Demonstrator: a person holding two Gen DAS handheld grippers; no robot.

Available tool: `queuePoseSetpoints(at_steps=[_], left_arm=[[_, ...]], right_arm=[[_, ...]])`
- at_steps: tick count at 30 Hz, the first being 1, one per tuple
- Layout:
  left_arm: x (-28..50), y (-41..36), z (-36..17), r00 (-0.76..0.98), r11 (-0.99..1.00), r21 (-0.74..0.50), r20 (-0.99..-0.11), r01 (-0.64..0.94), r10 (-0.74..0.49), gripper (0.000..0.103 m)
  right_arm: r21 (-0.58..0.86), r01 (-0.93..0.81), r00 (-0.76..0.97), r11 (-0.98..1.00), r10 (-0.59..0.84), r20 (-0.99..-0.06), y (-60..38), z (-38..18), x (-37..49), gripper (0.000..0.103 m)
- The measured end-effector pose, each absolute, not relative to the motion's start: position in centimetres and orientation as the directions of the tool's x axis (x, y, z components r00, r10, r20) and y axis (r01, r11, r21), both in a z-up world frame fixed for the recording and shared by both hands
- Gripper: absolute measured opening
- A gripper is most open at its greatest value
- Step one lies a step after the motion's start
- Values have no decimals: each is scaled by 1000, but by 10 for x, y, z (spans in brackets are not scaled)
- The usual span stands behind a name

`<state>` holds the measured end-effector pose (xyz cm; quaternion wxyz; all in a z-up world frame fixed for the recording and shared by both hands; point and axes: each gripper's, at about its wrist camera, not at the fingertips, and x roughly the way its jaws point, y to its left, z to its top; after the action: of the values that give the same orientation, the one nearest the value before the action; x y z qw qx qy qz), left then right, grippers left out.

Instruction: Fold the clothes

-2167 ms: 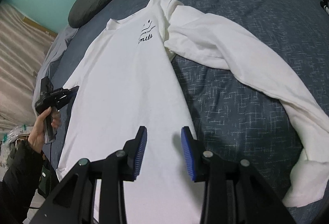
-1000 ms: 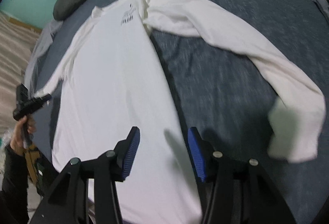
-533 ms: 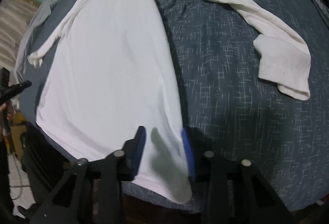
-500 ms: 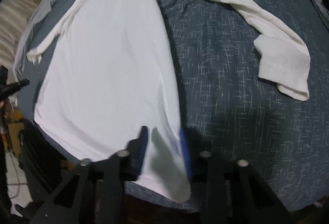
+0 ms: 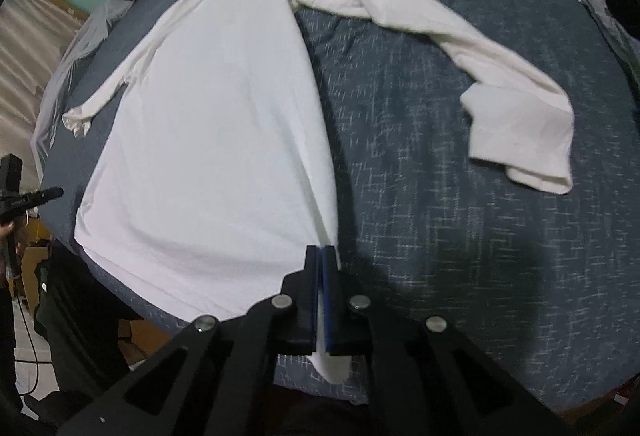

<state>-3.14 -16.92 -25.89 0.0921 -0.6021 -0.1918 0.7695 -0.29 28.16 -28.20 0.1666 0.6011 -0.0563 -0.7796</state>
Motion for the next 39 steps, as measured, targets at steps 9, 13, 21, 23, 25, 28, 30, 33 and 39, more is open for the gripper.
queuePoseSetpoints(at_steps=[9, 13, 21, 23, 25, 28, 30, 33, 39], left_arm=[[-27, -147, -274, -188, -916, -399, -904, 49, 384, 35], [-26, -148, -276, -182, -917, -395, -907, 53, 380, 35], [-24, -132, -294, -107, -911, -412, -907, 24, 407, 35], [-22, -128, -300, -91, -911, -413, -908, 19, 410, 35], [-20, -126, -305, -78, -911, -413, -909, 17, 410, 35], [-15, -122, -310, -63, -916, -402, -914, 1, 401, 31], [-12, -120, -309, -63, -916, -401, -914, -14, 401, 14], [-8, -117, -302, -79, -914, -406, -910, -29, 407, 5], [5, -101, -278, -98, -902, -424, -897, -84, 431, 4]], right_arm=[[257, 121, -225, -959, -278, -934, 303, -290, -7, 1], [272, 119, -223, -955, -293, -930, 303, -287, -10, 1], [309, 173, -217, -935, -342, -914, 284, -268, -8, 2], [305, 180, -197, -935, -338, -920, 280, -269, -8, 2], [298, 182, -184, -937, -330, -926, 278, -271, -6, 3], [296, 181, -161, -938, -325, -932, 278, -276, 0, 15], [294, 181, -145, -938, -321, -936, 277, -280, 3, 27], [294, 200, -133, -935, -323, -937, 274, -285, 9, 27], [274, 240, -120, -931, -309, -944, 264, -297, 17, 4]])
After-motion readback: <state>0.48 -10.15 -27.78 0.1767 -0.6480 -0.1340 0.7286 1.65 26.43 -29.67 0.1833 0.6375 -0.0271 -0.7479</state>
